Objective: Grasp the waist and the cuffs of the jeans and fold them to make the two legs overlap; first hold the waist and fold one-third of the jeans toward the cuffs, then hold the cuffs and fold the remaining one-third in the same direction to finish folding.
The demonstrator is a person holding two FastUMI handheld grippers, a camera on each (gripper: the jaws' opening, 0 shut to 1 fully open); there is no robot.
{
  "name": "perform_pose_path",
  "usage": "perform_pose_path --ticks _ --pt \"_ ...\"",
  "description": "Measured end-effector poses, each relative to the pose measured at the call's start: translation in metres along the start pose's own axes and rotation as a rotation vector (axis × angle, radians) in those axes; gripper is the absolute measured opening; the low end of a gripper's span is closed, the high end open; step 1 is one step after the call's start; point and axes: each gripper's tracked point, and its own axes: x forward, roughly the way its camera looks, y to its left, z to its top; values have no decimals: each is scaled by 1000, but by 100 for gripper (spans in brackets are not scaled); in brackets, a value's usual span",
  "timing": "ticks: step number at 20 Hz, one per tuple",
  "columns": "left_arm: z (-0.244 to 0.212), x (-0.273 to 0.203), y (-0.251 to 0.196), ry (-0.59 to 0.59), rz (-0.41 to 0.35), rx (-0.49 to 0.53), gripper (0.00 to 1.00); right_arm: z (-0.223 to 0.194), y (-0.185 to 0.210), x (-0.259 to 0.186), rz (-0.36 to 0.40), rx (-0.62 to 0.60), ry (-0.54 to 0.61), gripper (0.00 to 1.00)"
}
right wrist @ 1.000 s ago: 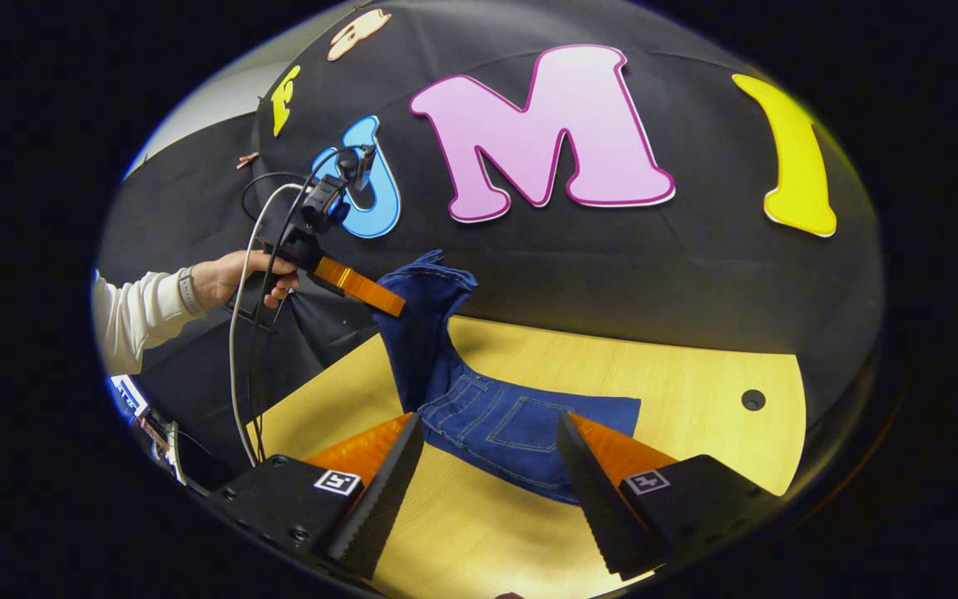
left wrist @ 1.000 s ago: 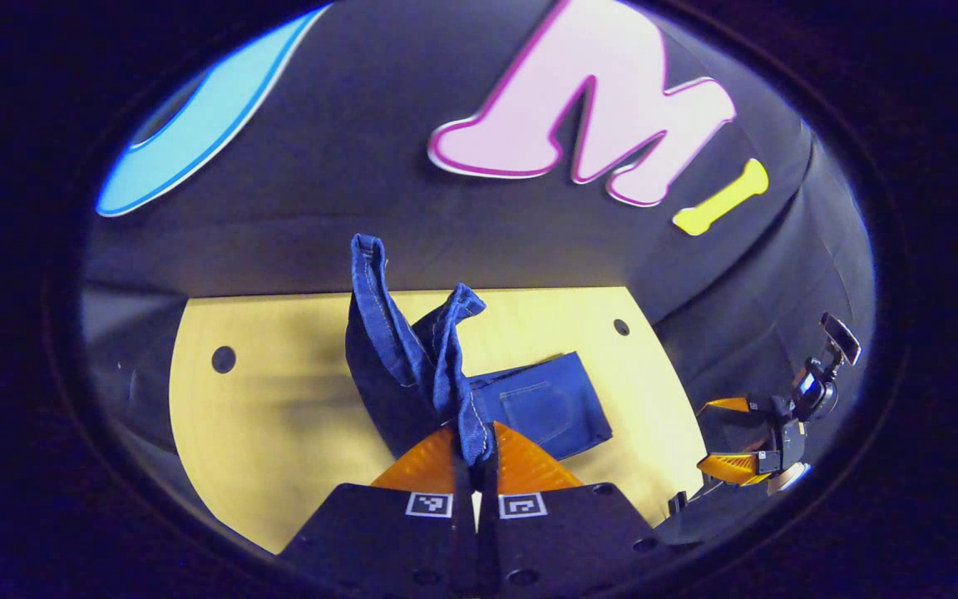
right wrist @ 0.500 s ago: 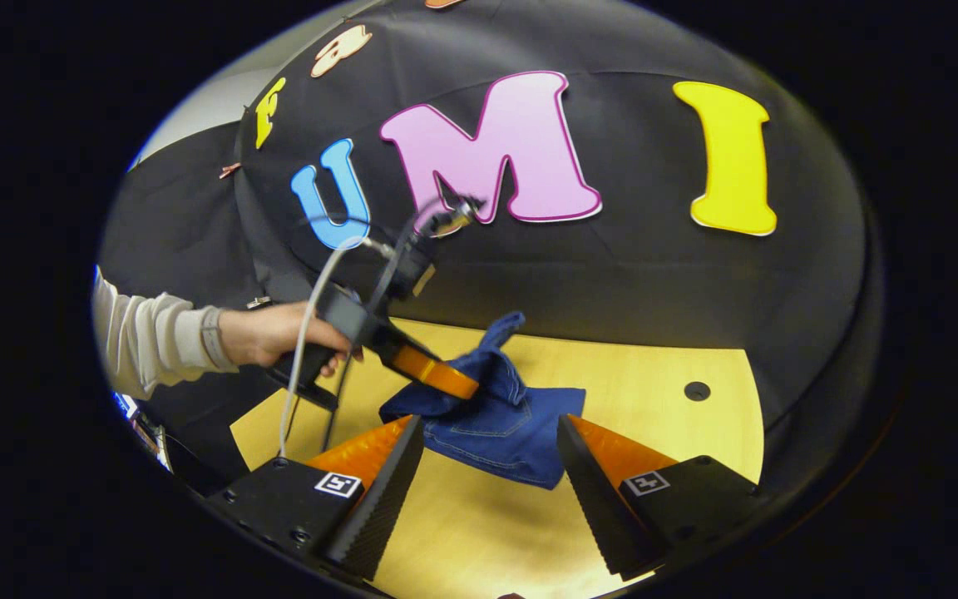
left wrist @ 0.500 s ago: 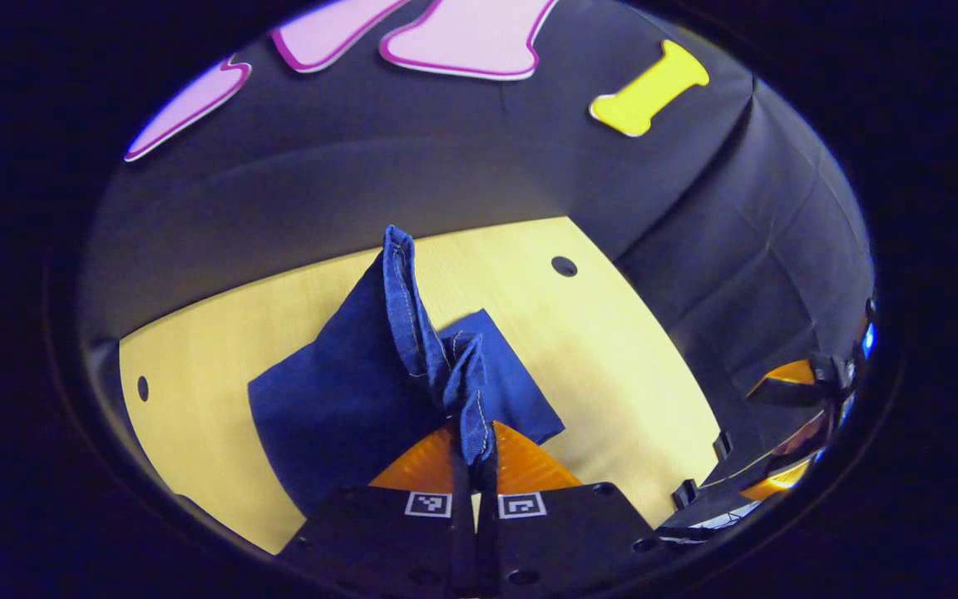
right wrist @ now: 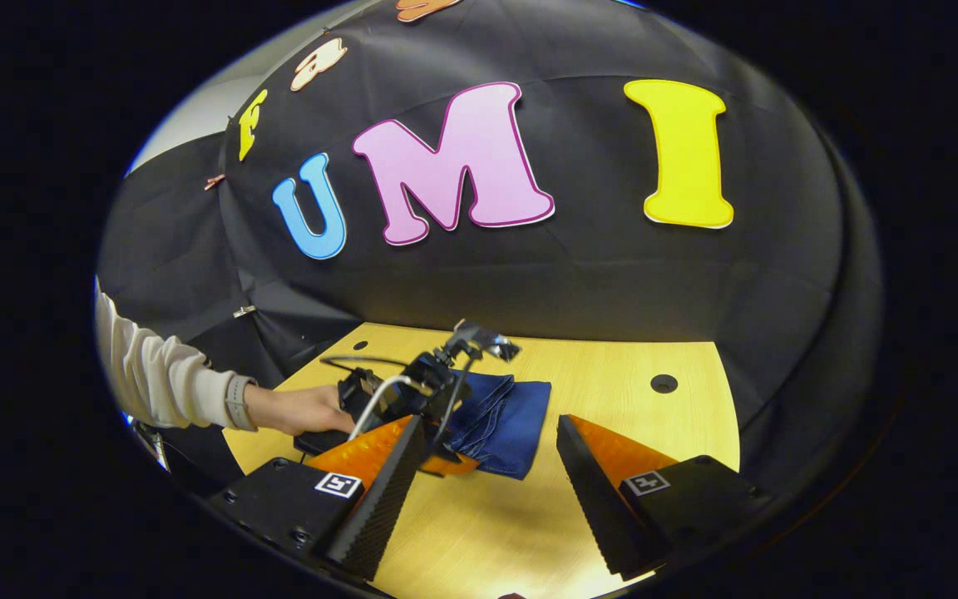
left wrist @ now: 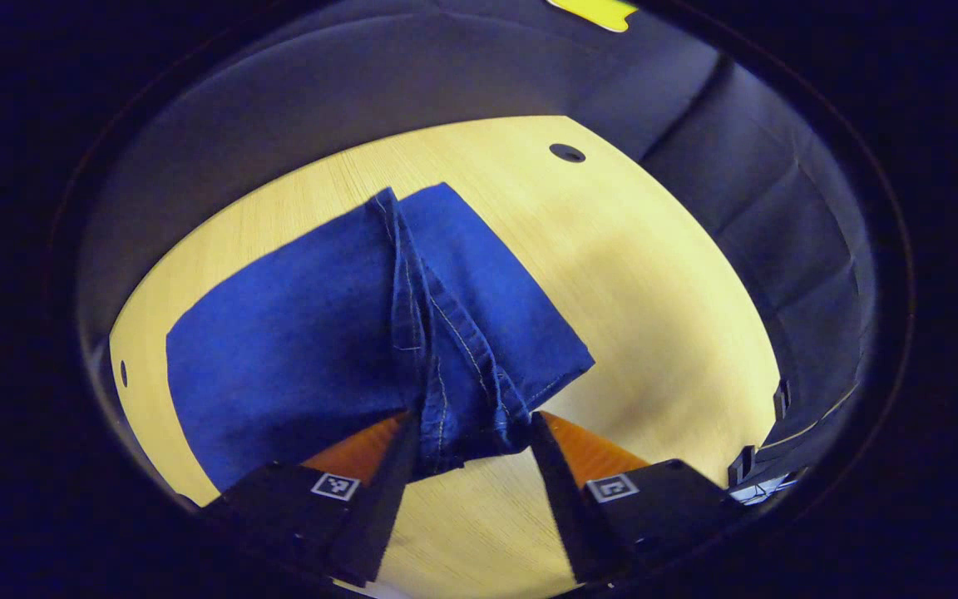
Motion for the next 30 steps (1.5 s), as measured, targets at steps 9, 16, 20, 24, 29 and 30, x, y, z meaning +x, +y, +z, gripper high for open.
perform_pose_path --ticks 9,16,20,24,29,30 --pt "79 -115 3 -424 148 57 96 22 9 -21 -64 -30 -53 98" --pt "68 -263 7 -728 272 76 98 77 46 -52 -171 -67 -189 98" --pt "26 -333 2 -855 303 28 98 100 64 -85 -276 -130 -292 98" --pt "-31 -394 -3 -937 361 -20 98 103 102 -120 -353 -234 -388 98" --pt "-105 -440 -8 -1001 414 -131 98 86 155 -157 -390 -224 -470 97" --pt "-114 -447 -6 -1031 426 -142 98 85 162 -166 -403 -215 -489 97"
